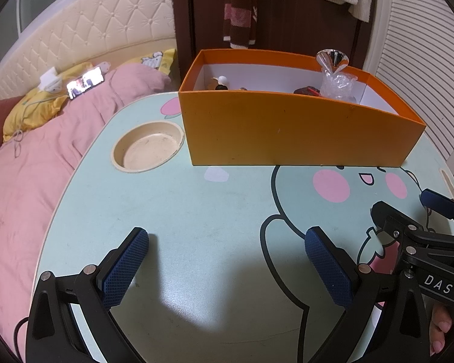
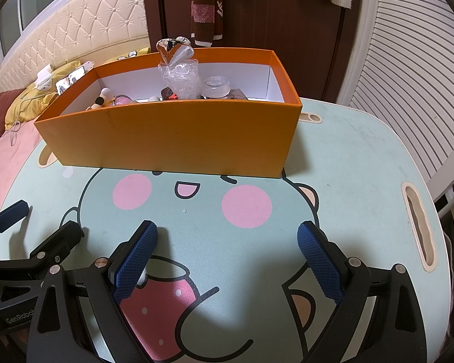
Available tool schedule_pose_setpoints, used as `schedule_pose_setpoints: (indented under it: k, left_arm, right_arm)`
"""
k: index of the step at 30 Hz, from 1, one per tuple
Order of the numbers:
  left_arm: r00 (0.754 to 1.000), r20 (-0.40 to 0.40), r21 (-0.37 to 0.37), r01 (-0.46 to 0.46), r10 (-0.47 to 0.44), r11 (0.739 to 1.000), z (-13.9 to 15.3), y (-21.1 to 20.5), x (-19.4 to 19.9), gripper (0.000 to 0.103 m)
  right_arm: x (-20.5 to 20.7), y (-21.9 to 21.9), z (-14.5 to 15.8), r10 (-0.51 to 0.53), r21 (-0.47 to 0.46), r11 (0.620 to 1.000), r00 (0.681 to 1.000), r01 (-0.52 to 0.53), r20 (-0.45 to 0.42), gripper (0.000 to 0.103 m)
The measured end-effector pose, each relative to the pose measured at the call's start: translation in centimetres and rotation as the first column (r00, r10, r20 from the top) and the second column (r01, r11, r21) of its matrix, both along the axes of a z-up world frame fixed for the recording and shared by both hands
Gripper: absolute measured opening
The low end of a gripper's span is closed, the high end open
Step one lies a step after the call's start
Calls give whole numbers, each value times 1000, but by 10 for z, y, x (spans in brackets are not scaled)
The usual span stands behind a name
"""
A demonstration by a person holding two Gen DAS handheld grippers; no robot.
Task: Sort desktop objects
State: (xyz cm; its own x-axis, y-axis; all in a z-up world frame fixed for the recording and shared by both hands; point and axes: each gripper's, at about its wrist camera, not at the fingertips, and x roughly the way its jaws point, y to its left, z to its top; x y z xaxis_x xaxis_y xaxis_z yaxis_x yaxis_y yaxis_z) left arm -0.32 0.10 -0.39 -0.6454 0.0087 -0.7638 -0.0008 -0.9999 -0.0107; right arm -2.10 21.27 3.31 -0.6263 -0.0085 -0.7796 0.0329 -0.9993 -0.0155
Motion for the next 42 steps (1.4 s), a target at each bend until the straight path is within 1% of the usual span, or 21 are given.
schedule_pose_setpoints:
  k: [8, 12, 15, 18, 19, 22, 23, 25, 27, 29, 32, 33, 35, 36, 37, 38, 39, 40, 42]
  left_arm:
    - [1000, 10, 1, 5, -5, 1000, -18, -2, -15, 103]
    - [1000, 27, 1, 12, -12, 1000, -9, 3, -14, 103]
    - [999, 26, 1, 21, -21, 1000, -11, 2, -16, 103]
    - [999, 26, 2, 25, -25, 1000, -13, 1, -17, 103]
    - [999, 25, 2, 25, -25, 1000, -13, 1, -17, 103]
    - [999, 23, 1, 25, -25, 1000, -16, 2, -17, 103]
    - [999, 23, 1, 25, -25, 1000, -17, 2, -17, 103]
    - [999, 29, 2, 26, -26, 1000, -10, 3, -18, 103]
    - [999, 32, 2, 28, -28, 1000, -8, 3, -18, 103]
    - [999, 33, 4, 31, -31, 1000, -7, 2, -16, 103]
    - [999, 32, 4, 31, -31, 1000, -6, 2, -17, 103]
    - [999, 32, 4, 31, -31, 1000, -6, 2, -17, 103]
    - [999, 35, 6, 31, -31, 1000, -6, 2, -17, 103]
    - [999, 35, 6, 31, -31, 1000, -6, 2, -17, 103]
    - [999, 35, 6, 30, -30, 1000, -6, 3, -17, 103]
    - [999, 35, 7, 29, -29, 1000, -6, 3, -18, 103]
    - [999, 35, 7, 29, -29, 1000, -6, 3, -18, 103]
    - [999, 35, 7, 29, -29, 1000, -6, 3, -18, 103]
    - [999, 36, 7, 29, -29, 1000, -6, 4, -18, 103]
  right_arm:
    - [-1, -4, -3, -4, 11, 1000, 1000, 4, 7, 94]
    - [-2, -1, -4, 0, -7, 1000, 1000, 0, 9, 94]
    - [-5, 4, -1, 14, -37, 999, 1000, -14, 5, 94]
    - [-4, 13, 14, 42, -102, 994, 999, -45, -30, 92]
    - [-5, 13, 21, 59, -121, 991, 997, -64, -47, 88]
    - [-11, 11, 51, 121, -156, 978, 987, -137, -109, 88]
    - [-17, 8, 60, 130, -153, 977, 983, -149, -127, 88]
    - [-34, 0, 75, 135, -146, 977, 978, -158, -156, 88]
    - [-60, -10, 83, 124, -133, 980, 979, -146, -160, 88]
    - [-81, -17, 81, 115, -131, 982, 983, -134, -144, 88]
    - [-107, -28, 72, 105, -154, 981, 990, -119, -96, 87]
    - [-114, -30, 69, 103, -158, 981, 991, -115, -85, 85]
    - [-126, -34, 62, 99, -160, 981, 993, -108, -63, 75]
    - [-132, -36, 59, 97, -161, 981, 994, -104, -53, 71]
    - [-137, -38, 53, 96, -154, 983, 995, -99, -26, 62]
    - [-142, -40, 48, 95, -145, 985, 995, -93, 3, 51]
    - [-147, -41, 44, 98, -151, 984, 995, -93, 31, 44]
    - [-148, -40, 41, 98, -162, 983, 994, -90, 38, 33]
    - [-145, -38, 39, 97, -170, 981, 995, -89, 36, 31]
